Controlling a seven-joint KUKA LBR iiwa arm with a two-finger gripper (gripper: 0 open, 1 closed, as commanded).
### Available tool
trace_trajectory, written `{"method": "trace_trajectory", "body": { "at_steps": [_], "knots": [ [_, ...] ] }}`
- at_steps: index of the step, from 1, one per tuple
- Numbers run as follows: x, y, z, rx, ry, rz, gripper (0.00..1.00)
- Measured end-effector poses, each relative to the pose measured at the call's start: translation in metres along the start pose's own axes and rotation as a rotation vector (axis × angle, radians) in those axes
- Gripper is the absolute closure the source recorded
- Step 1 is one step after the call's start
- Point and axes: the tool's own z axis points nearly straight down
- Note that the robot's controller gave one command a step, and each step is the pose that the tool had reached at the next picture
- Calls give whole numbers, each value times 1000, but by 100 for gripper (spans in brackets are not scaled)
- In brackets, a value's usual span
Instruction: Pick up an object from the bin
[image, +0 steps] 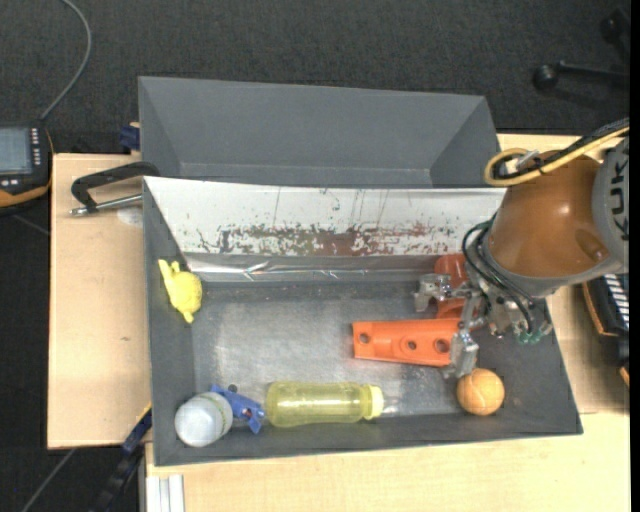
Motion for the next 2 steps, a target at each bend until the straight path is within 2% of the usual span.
{"method": "trace_trajectory", "body": {
  "at_steps": [1, 2],
  "knots": [
    [-30, -13, 61, -1, 0, -333, 100],
    [-30, -13, 61, -1, 0, -333, 100]
  ]
}}
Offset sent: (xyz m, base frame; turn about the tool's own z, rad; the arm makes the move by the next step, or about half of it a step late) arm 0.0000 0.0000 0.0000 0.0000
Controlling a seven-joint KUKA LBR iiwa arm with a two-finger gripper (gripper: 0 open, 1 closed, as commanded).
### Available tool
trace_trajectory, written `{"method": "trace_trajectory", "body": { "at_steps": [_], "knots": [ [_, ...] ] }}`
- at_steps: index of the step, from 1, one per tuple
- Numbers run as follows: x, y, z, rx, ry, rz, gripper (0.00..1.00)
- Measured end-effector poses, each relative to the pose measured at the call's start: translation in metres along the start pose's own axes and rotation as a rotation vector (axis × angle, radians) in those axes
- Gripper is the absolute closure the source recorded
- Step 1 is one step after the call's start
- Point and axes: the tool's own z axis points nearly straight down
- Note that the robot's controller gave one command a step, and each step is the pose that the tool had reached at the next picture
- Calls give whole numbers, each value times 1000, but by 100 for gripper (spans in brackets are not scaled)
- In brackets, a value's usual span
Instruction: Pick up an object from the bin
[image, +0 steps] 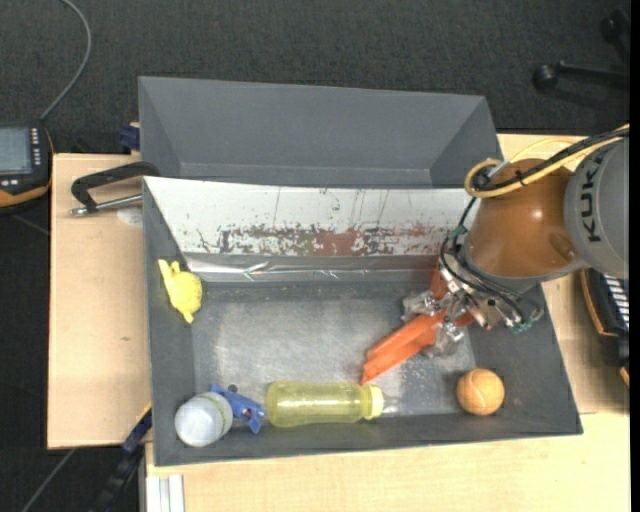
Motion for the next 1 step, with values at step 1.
{"method": "trace_trajectory", "body": {
  "at_steps": [1],
  "knots": [
    [-8, 5, -96, 2, -6, -9, 100]
  ]
}}
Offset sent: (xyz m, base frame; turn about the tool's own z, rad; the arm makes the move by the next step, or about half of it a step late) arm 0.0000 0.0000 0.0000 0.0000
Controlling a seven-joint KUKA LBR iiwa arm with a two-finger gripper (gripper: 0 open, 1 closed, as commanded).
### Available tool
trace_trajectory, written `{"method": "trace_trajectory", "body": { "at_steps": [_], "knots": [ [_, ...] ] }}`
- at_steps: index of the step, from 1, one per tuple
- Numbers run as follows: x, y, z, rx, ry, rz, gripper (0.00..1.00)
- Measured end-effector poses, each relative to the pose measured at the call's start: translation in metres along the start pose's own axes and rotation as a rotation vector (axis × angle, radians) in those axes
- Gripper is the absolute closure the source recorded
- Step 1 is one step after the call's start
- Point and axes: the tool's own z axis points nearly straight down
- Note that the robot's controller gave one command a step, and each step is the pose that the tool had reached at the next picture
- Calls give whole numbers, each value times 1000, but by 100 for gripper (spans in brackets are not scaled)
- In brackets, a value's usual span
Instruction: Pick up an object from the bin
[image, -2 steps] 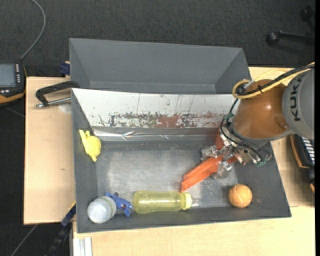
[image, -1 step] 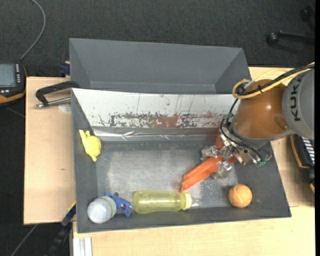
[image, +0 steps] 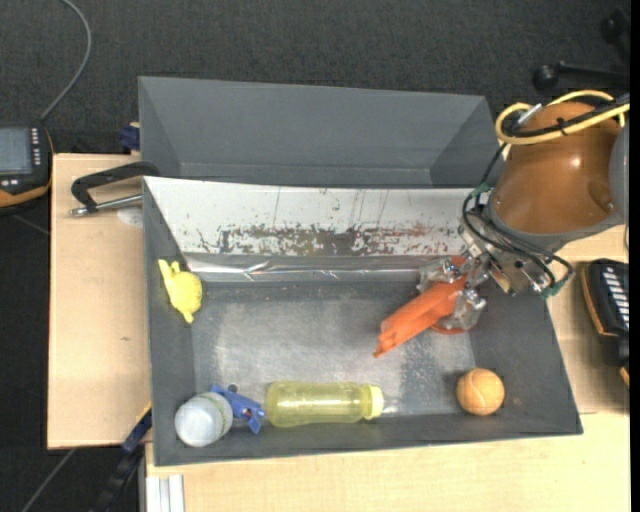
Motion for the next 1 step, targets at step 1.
{"method": "trace_trajectory", "body": {
  "at_steps": [1],
  "knots": [
    [0, 0, 0, 0, 0, 0, 100]
  ]
}}
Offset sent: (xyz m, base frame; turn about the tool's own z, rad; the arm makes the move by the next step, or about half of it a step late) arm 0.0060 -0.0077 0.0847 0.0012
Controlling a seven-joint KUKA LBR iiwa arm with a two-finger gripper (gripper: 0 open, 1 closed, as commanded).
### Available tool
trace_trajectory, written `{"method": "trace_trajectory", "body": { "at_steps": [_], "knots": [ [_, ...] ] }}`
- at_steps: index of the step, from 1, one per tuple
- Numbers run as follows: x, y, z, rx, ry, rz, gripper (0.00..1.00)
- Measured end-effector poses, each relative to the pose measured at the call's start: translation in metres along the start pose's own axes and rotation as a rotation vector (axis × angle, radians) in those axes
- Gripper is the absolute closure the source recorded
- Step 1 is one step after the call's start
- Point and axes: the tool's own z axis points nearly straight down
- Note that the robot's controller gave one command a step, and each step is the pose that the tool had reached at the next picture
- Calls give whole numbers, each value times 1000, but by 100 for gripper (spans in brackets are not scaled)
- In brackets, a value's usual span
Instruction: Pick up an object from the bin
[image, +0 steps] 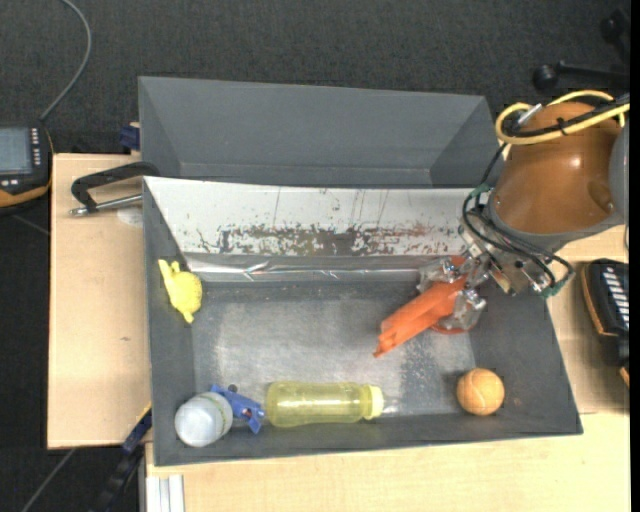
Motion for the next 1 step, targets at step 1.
{"method": "trace_trajectory", "body": {
  "at_steps": [1],
  "knots": [
    [-1, -4, -40, -4, 3, 1, 100]
  ]
}}
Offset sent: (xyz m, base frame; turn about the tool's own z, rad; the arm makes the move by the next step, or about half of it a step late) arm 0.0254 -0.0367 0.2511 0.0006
